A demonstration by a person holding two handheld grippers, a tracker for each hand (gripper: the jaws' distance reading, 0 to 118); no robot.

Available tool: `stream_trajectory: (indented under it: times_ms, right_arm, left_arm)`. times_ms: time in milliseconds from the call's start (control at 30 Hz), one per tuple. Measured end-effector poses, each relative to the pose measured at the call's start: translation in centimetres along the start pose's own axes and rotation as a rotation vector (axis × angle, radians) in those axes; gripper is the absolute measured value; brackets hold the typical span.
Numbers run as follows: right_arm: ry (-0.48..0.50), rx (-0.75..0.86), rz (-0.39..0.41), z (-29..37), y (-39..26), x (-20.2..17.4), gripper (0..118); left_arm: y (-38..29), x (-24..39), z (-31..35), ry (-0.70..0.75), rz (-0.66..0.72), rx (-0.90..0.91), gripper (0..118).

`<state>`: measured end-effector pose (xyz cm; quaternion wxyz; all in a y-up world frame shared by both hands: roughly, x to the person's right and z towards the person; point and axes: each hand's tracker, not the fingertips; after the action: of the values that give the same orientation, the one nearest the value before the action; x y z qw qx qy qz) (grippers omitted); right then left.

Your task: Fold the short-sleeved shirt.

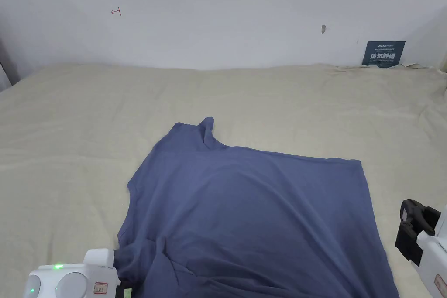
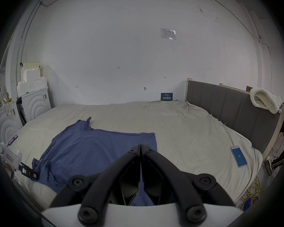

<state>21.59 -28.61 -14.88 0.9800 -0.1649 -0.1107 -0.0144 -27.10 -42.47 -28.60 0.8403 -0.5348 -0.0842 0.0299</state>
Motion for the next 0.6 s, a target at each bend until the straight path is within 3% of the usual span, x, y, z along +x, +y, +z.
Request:
stream_trajectory:
  times_ms: [33, 100, 467, 533, 600]
  right_arm:
    - [0.001, -0.003, -0.003, 0.0, 0.0, 0.1, 0]
    - [-0.001, -0.017, -0.011, 0.0, -0.1, 0.3, 0]
    - [-0.005, -0.401, -0.155, -3.1, -6.5, 3.1, 2]
    - [-0.029, -0.472, -0.144, -3.6, -8.2, 3.0, 23]
    - [-0.027, -0.527, -0.155, -3.9, -9.7, 3.0, 62]
  left_arm:
    - [0.0, 0.2, 0.2, -0.022, 0.017, 0.011, 11]
    - [0.2, 0.5, 0.6, -0.021, 0.013, 0.019, 7]
    - [0.4, 1.2, 3.4, -0.039, -0.016, 0.116, 7]
    - [0.4, 1.3, 3.4, -0.040, -0.015, 0.118, 7]
    - [0.3, 1.3, 3.4, -0.042, -0.015, 0.119, 7]
